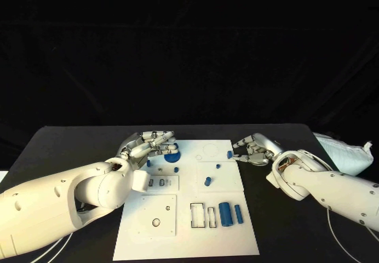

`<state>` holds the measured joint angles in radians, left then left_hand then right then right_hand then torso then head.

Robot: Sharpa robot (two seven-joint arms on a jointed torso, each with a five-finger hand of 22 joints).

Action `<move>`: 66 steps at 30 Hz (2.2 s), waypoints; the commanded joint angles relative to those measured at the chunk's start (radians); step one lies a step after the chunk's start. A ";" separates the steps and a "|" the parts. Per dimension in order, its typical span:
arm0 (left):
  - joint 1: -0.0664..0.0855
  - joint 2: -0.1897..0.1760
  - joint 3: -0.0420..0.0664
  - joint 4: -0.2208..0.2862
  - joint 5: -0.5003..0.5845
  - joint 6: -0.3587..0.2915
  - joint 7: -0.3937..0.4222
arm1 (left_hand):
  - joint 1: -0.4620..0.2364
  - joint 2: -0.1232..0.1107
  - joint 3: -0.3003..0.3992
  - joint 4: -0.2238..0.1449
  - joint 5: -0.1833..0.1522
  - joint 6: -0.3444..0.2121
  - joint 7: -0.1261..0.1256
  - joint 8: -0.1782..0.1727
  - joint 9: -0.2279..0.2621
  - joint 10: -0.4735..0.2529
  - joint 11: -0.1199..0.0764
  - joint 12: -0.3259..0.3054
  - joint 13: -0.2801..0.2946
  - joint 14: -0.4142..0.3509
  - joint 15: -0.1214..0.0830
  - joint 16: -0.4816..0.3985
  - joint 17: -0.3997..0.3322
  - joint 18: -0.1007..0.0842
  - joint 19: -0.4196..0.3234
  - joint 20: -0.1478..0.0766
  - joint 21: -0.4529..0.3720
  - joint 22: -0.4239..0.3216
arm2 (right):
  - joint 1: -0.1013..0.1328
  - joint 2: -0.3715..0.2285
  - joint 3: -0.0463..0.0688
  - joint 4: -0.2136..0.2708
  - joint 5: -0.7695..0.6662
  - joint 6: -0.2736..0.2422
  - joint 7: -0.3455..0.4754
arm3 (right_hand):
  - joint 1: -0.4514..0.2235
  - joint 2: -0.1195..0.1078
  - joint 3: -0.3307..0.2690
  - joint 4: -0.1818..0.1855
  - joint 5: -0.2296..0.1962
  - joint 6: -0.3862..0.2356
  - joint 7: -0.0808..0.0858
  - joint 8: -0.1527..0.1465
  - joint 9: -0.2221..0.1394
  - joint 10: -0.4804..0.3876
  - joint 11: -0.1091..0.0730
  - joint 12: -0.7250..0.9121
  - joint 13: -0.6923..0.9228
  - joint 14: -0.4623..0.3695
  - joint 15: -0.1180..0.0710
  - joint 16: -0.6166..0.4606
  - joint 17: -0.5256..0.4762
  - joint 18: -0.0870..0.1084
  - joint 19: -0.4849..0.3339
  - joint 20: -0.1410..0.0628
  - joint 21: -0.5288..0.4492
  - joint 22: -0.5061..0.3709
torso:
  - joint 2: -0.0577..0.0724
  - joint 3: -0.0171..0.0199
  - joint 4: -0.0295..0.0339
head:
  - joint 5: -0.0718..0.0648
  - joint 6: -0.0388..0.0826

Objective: Assemble the parts on the task board

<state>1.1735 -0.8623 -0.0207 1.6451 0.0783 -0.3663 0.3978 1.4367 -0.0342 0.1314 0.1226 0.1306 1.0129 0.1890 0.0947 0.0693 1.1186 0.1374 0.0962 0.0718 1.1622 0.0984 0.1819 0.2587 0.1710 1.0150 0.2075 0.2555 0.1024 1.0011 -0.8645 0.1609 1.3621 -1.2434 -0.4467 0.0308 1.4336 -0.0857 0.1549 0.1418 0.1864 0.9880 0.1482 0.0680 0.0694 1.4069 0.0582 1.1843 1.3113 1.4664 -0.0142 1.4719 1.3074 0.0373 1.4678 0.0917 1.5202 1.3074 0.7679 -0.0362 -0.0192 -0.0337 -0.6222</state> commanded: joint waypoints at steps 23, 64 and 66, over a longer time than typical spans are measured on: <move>-0.002 0.008 0.001 -0.001 -0.006 0.014 0.003 | -0.004 0.002 0.008 -0.001 -0.004 0.004 0.009 -0.003 -0.002 0.006 0.004 -0.005 -0.002 -0.002 -0.005 -0.008 0.003 0.012 0.001 -0.004 0.000 -0.002 | 0.000 0.054 0.000 -0.033 -0.082 0.049 -0.049 | 0.010 0.024 0.028 -0.025 -0.035 0.044 -0.006 0.010 0.004 0.016 -0.006 0.022 0.012 0.073 -0.005 0.010 0.110 -0.011 0.028 0.001 0.006 0.157 | -0.001 -0.0012 -0.0013 | 0.006 -0.006; -0.002 0.005 0.001 0.005 -0.006 0.005 -0.004 | -0.006 -0.003 0.009 -0.002 -0.005 -0.003 0.018 -0.011 -0.004 0.001 0.010 -0.014 -0.004 -0.003 -0.002 -0.011 0.006 0.011 0.000 -0.002 -0.002 -0.004 | 0.004 0.074 0.000 -0.039 -0.125 -0.007 -0.056 | -0.019 0.053 0.063 -0.059 -0.087 0.175 -0.055 0.052 0.029 0.032 -0.045 0.052 0.037 0.075 -0.039 0.013 0.118 -0.014 0.036 -0.028 0.011 0.169 | -0.002 0.0004 -0.0013 | 0.012 -0.033; -0.002 0.004 0.001 0.005 -0.006 0.005 -0.004 | -0.006 -0.003 0.009 -0.002 -0.005 -0.003 0.018 -0.011 -0.004 0.001 0.010 -0.014 -0.004 -0.003 -0.002 -0.011 0.006 0.011 0.000 -0.002 -0.002 -0.004 | 0.004 0.076 0.000 -0.035 -0.122 -0.017 -0.059 | -0.023 0.054 0.062 -0.057 -0.086 0.175 -0.056 0.052 0.030 0.032 -0.046 0.052 0.037 0.075 -0.039 0.013 0.118 -0.014 0.036 -0.029 0.010 0.168 | -0.002 -0.0001 -0.0016 | 0.013 -0.032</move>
<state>1.1713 -0.8587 -0.0207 1.6474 0.0766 -0.3674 0.3904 1.4367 -0.0342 0.1339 0.1200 0.1306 1.0091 0.1996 0.0898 0.0664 1.1220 0.1411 0.0892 0.0691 1.1619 0.0986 0.1773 0.2642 0.1710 1.0149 0.2076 0.2555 0.0997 1.0056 -0.7907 0.1611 1.3228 -1.3564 -0.4291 -0.0297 1.4171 -0.0372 0.2194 0.0823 0.1018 1.1412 0.1128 0.1186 0.0846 1.4054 0.0524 1.2334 1.3079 1.4664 -0.0466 1.4815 1.3077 0.0373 1.4662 0.0714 1.5258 1.3077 0.7661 -0.0360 -0.0202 -0.0215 -0.6554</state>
